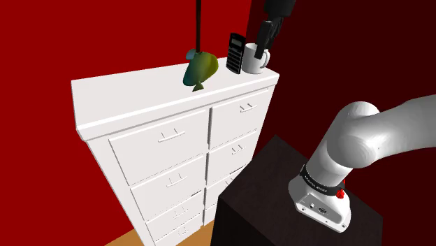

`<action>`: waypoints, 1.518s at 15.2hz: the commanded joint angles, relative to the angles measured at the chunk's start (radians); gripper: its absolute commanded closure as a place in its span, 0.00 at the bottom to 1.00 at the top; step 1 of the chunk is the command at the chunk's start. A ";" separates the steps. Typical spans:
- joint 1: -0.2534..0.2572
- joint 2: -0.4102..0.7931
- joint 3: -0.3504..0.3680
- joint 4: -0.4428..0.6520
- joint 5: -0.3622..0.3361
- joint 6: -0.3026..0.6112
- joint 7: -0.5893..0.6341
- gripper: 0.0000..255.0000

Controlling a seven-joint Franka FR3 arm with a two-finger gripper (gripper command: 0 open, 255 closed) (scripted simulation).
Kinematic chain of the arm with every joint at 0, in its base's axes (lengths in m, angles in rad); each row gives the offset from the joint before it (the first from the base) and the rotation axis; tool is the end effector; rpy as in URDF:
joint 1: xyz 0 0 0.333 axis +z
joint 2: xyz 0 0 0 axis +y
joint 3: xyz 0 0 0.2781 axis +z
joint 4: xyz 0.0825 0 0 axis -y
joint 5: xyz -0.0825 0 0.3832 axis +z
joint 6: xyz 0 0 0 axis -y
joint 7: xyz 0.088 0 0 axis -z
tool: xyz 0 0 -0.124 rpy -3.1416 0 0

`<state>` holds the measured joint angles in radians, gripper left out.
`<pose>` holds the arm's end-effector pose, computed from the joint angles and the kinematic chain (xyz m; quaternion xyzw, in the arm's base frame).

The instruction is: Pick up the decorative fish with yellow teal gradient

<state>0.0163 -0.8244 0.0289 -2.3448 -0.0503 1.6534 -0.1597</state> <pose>0.3339 0.0112 0.5730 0.9923 0.0985 0.0640 0.0398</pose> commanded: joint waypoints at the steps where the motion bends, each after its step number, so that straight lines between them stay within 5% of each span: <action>1: 0.000 0.000 0.000 0.000 0.000 0.000 0.000 0.00; 14: 0.109 0.608 -0.314 0.408 0.615 -0.050 -0.144 0.00; 23: 0.106 0.609 -0.310 0.313 0.620 0.032 -0.194 0.00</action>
<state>0.1230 -0.2168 -0.2801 -2.0260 0.5692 1.6799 -0.3485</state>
